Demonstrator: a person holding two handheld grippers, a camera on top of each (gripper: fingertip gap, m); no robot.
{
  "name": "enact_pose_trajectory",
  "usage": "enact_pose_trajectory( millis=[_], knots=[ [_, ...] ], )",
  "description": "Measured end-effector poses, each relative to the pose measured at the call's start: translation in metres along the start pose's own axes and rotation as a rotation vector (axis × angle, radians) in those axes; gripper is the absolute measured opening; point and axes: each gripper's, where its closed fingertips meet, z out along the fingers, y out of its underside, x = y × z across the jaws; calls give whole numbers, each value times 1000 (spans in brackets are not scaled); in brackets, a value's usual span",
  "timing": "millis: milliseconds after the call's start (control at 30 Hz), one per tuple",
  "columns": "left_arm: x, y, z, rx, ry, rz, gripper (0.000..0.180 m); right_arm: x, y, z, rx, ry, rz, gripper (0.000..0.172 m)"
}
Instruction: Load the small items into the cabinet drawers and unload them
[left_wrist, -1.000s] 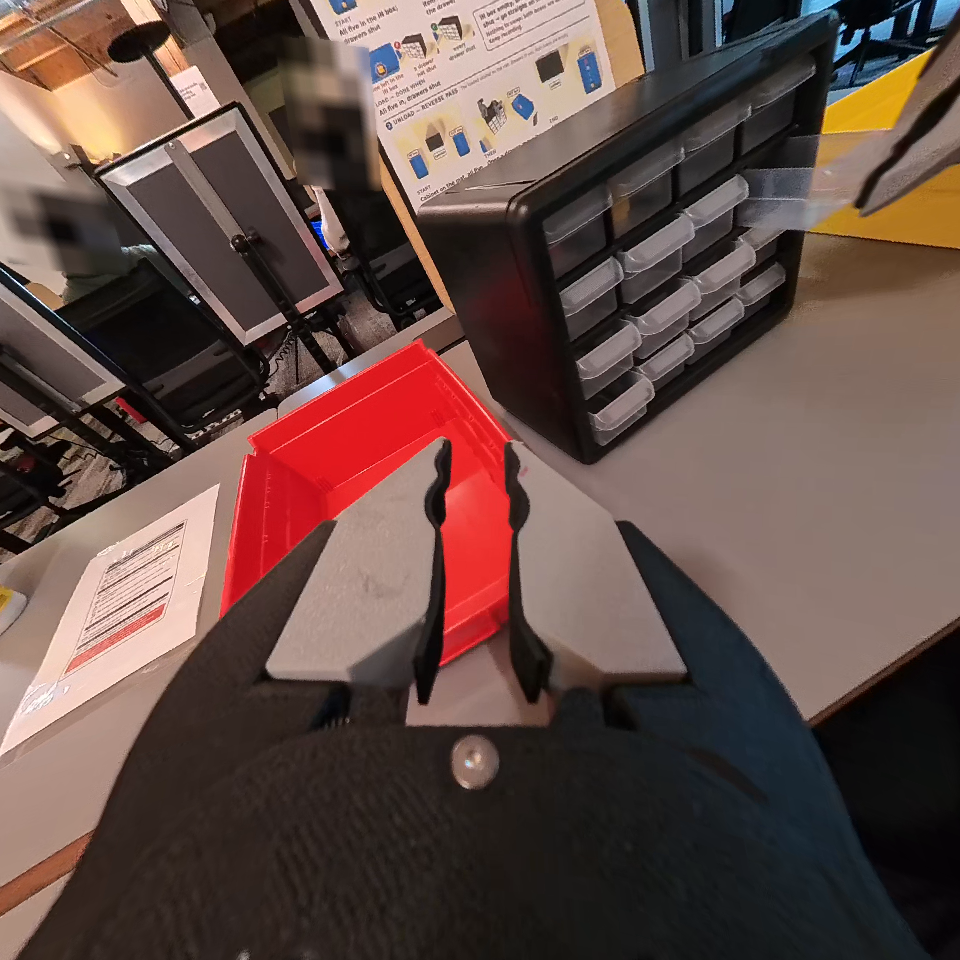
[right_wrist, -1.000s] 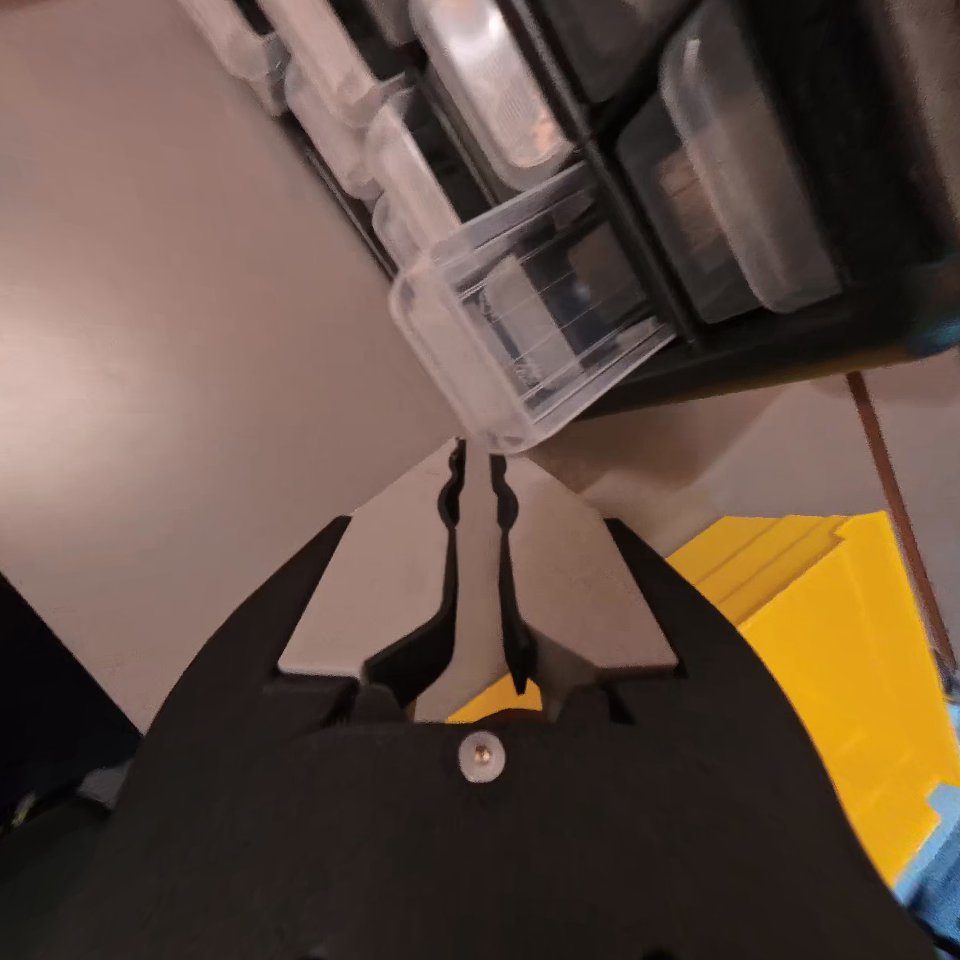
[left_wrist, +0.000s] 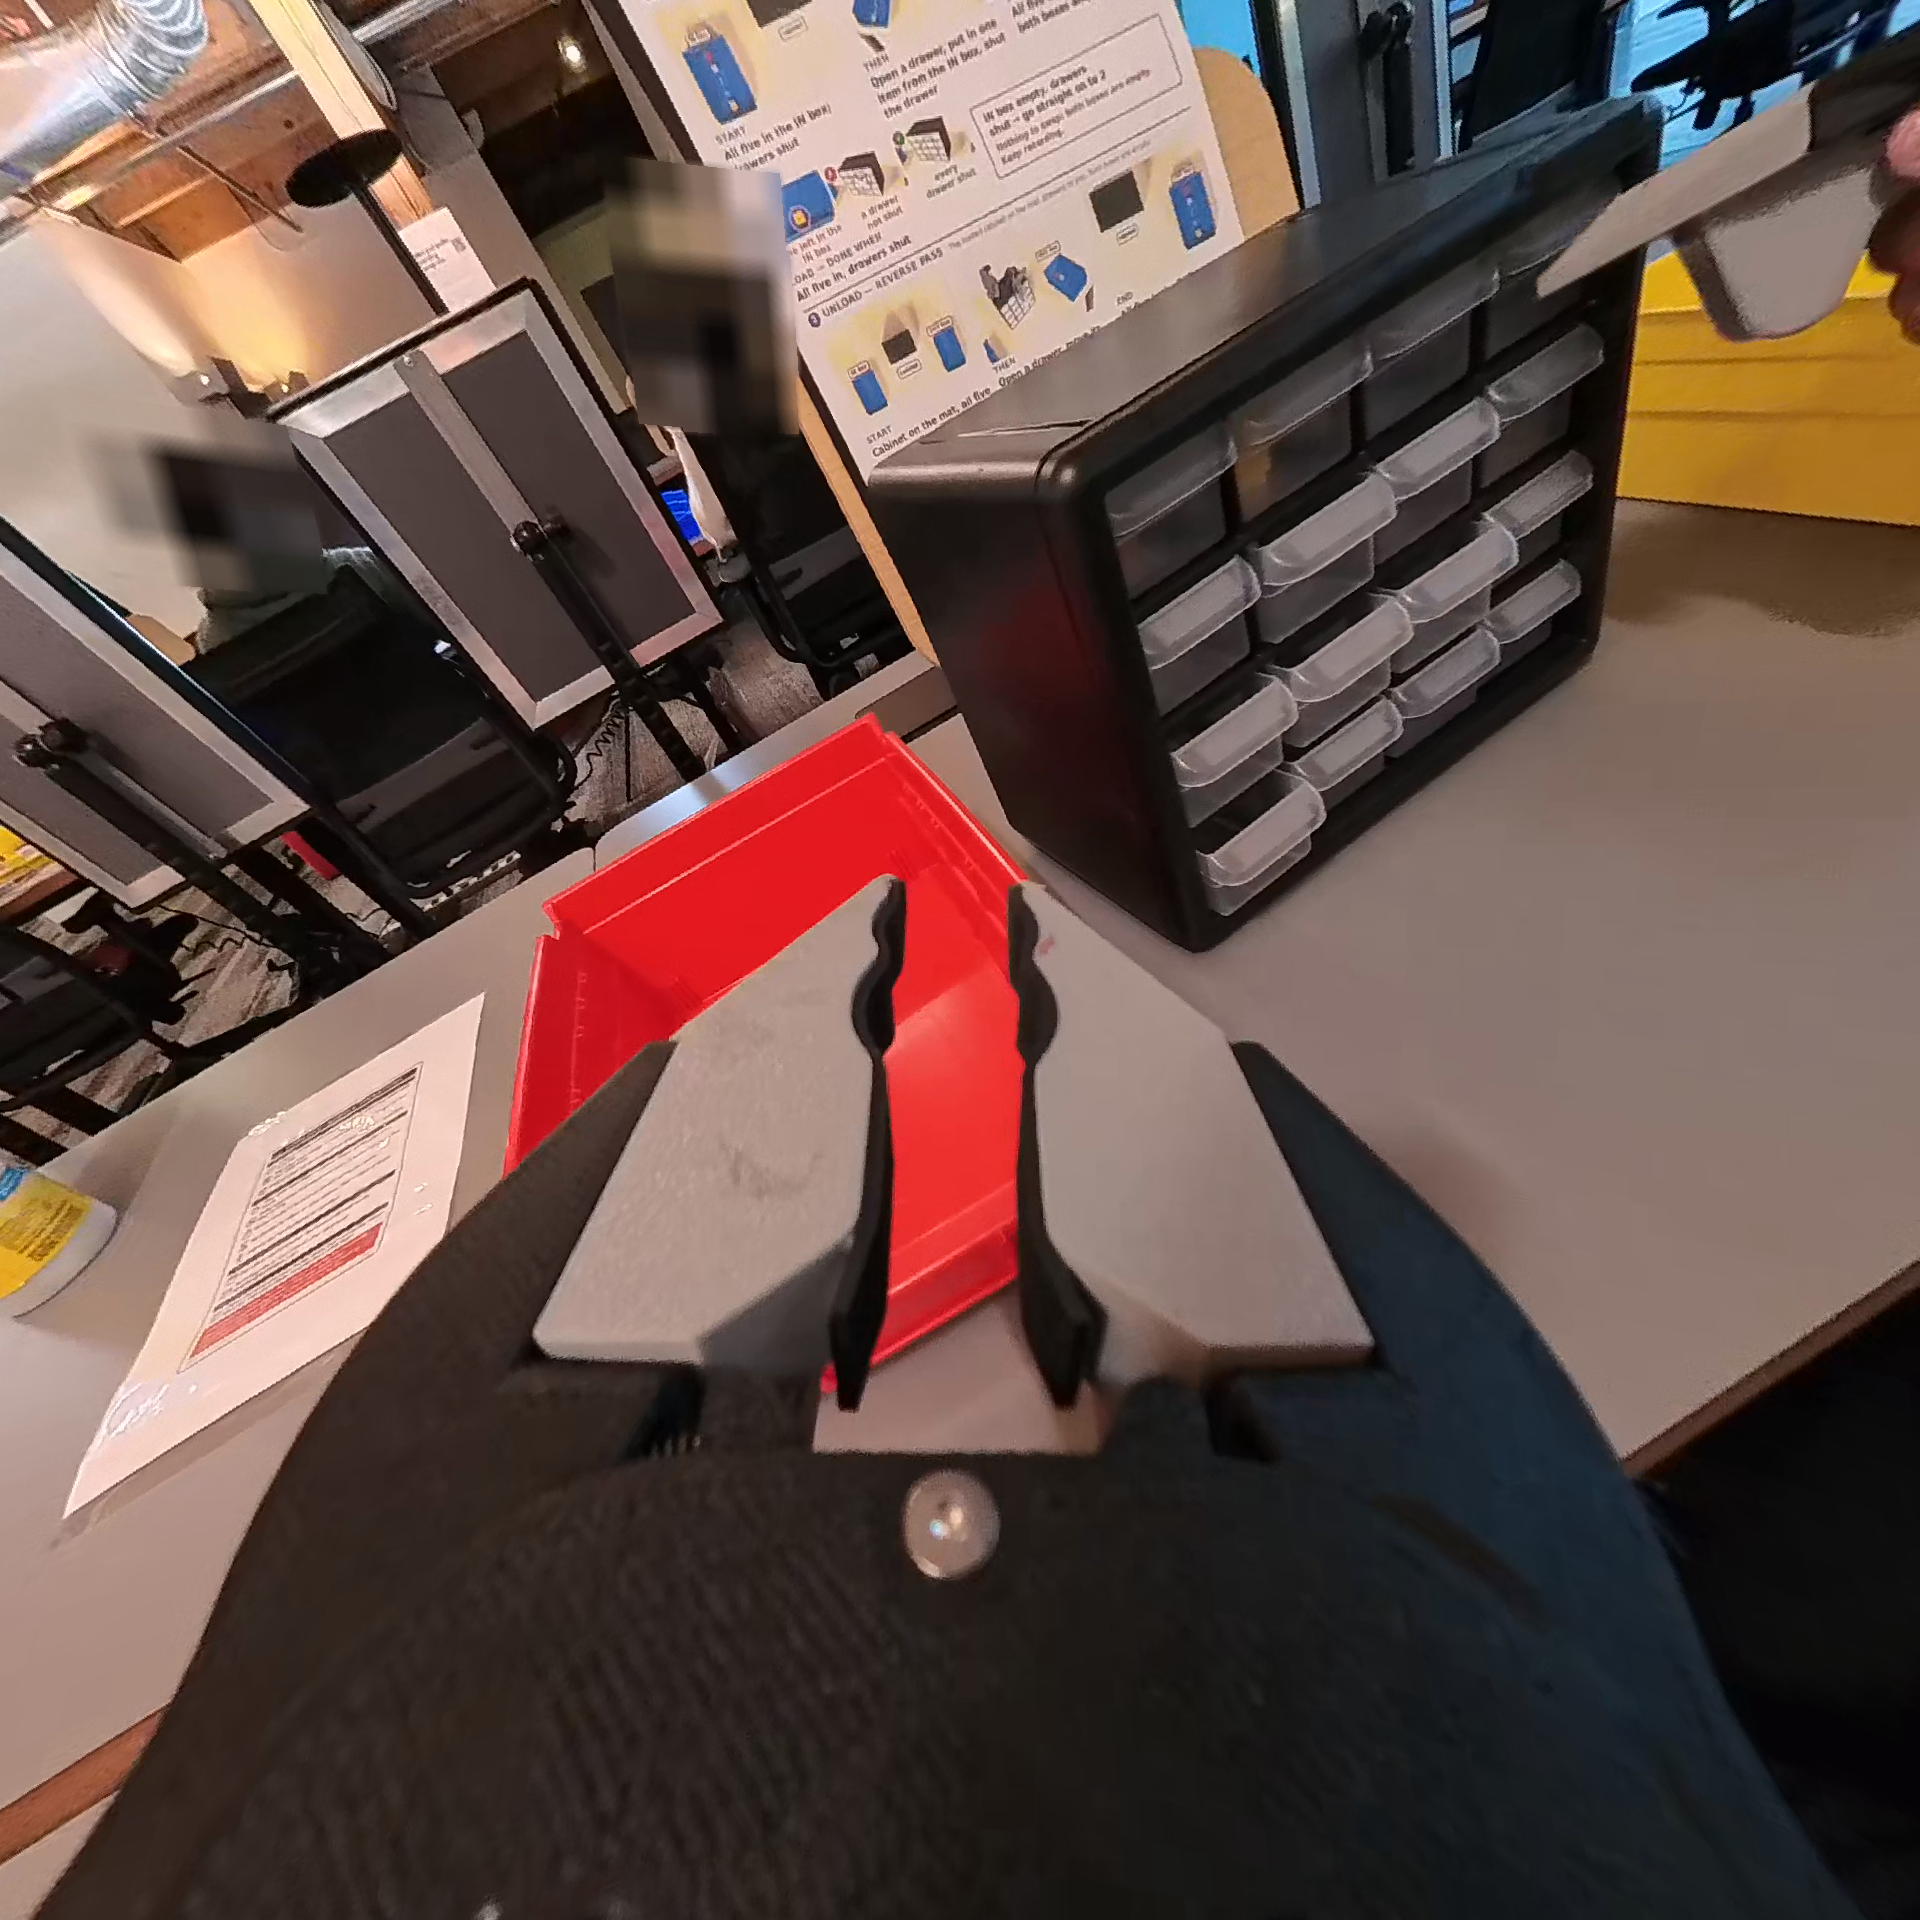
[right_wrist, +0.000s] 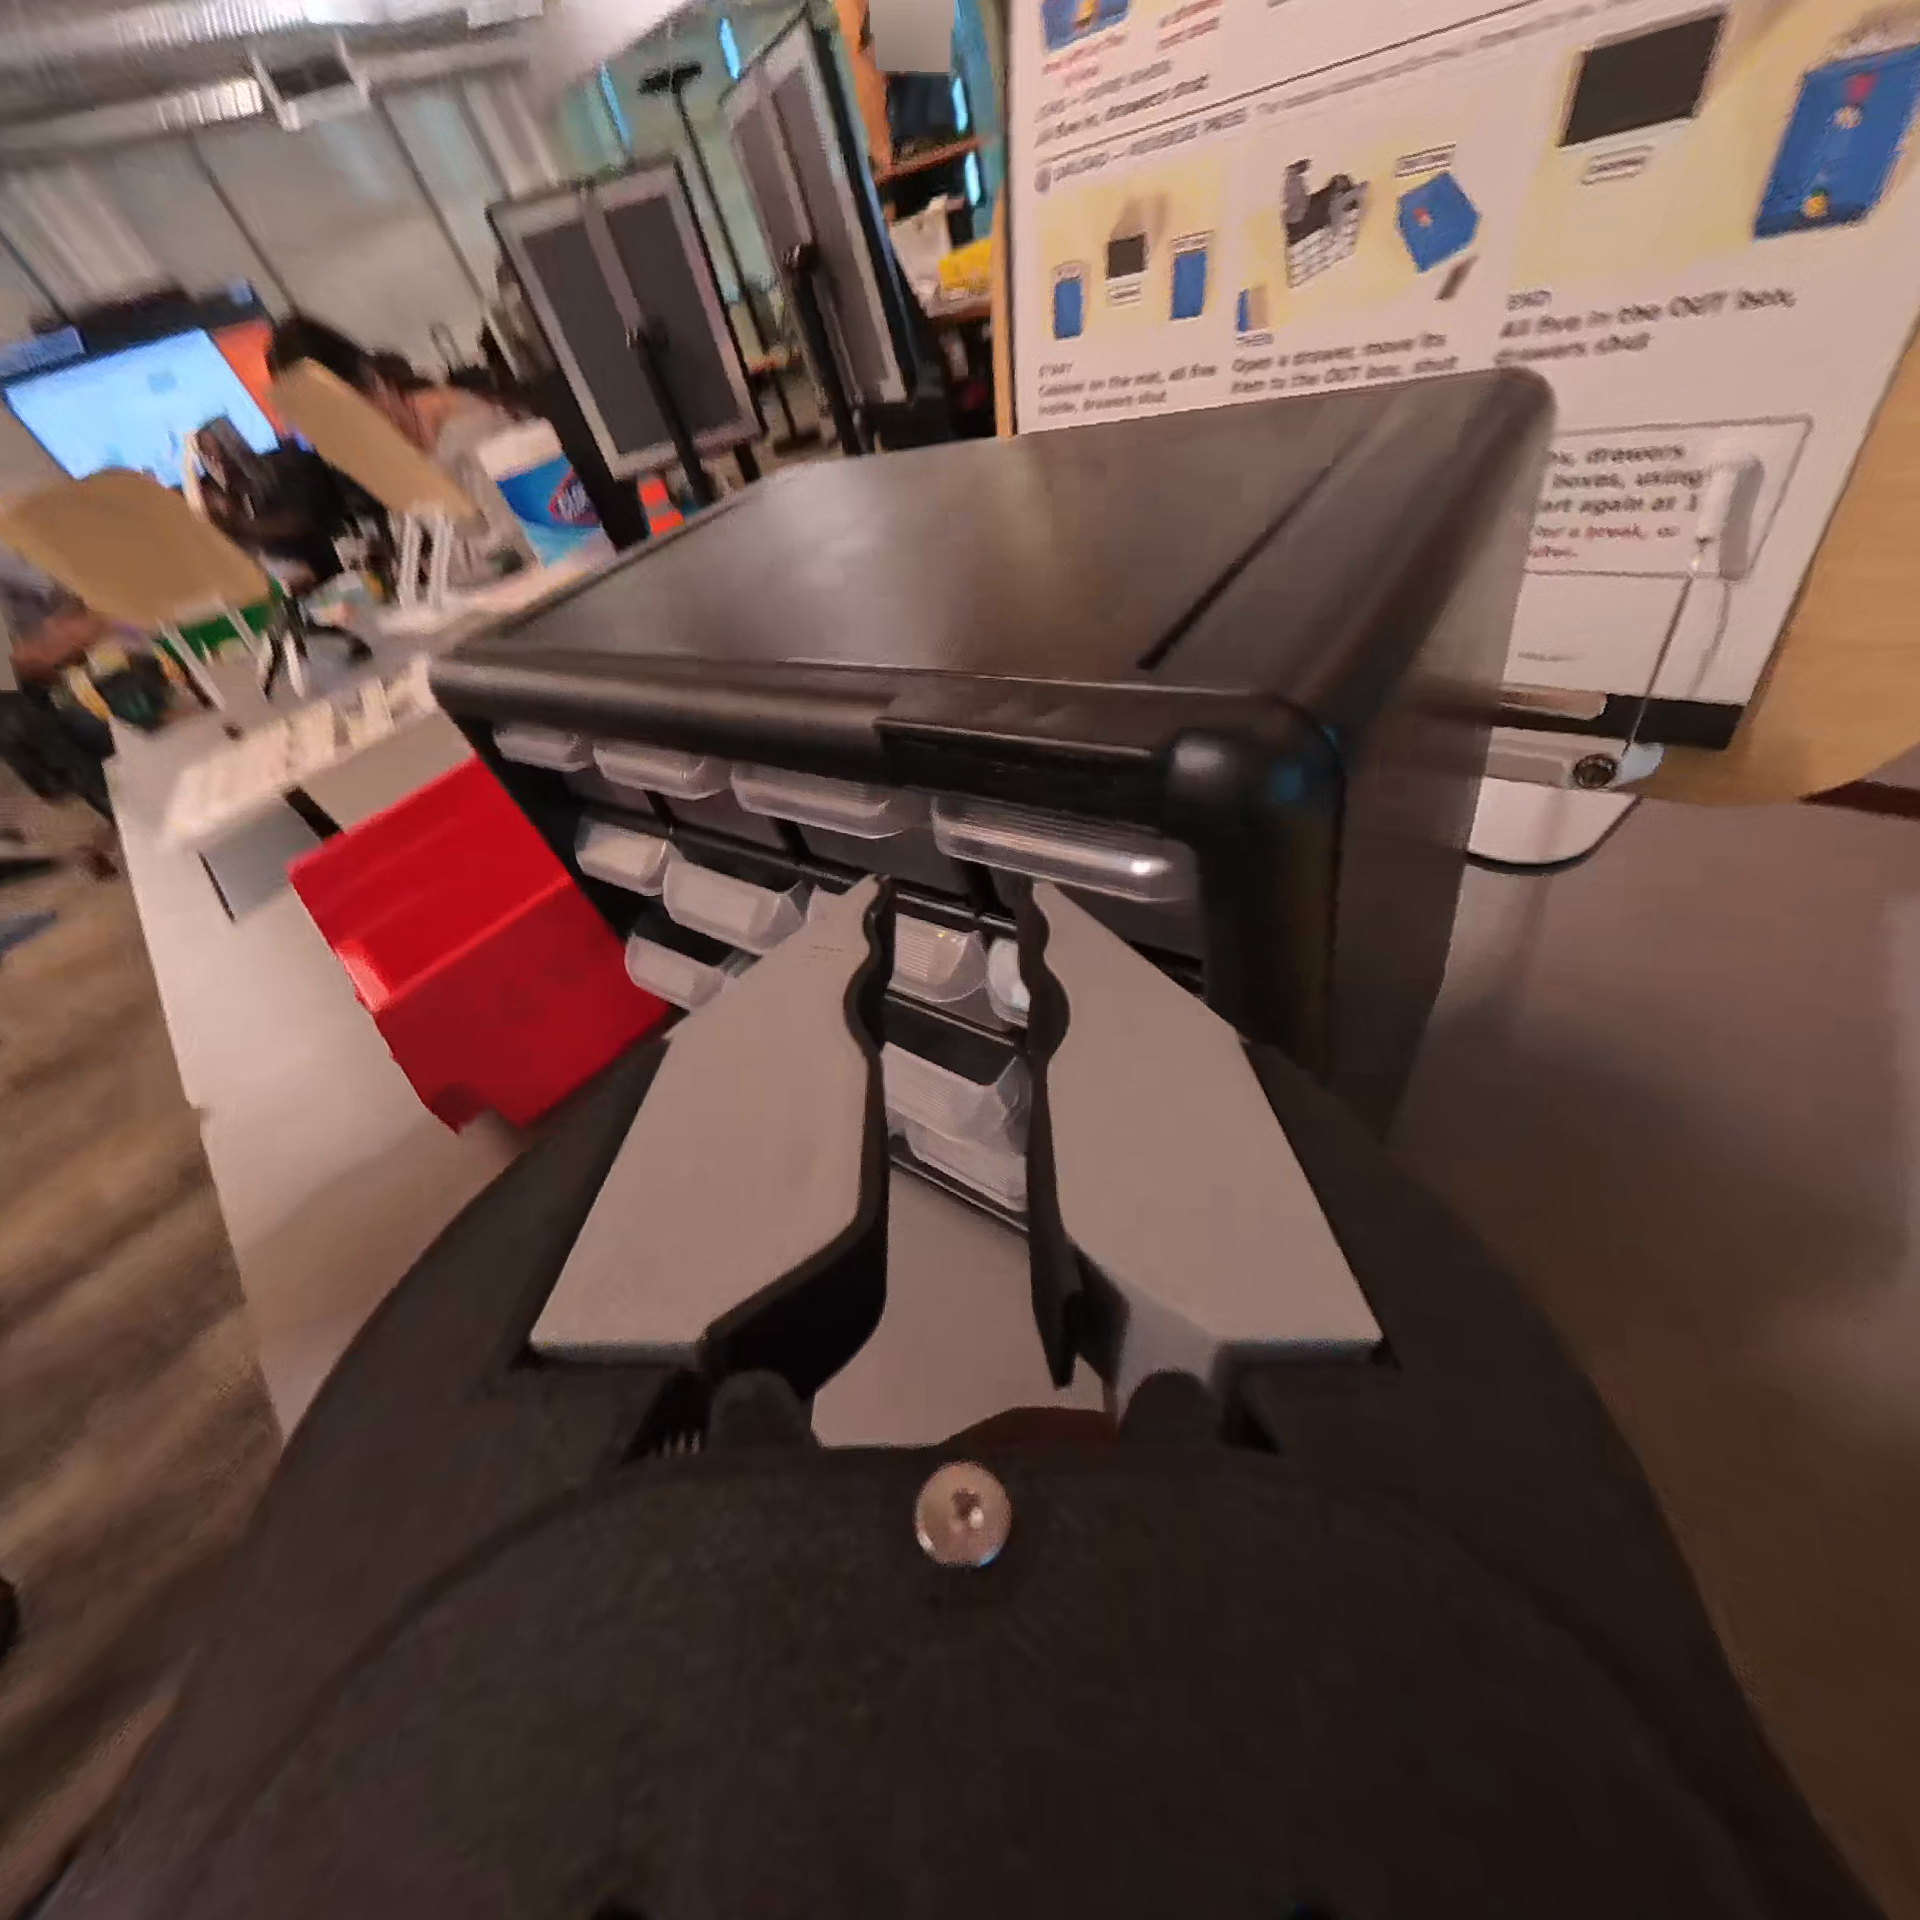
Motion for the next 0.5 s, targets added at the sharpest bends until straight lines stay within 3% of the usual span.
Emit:
enact_pose_trajectory(
  millis=[33,233,500],
  knots=[
    [0,-1,-1,2,-1,0,17,2,-1,-1,28,-2,51,20],
    [-1,1,0,1,-1,0,17,9,-9,-5,213,-102,333,10],
    [0,1,1,-2,1,6,17,20,-12,-10,431,-178,526,10]
  ],
)
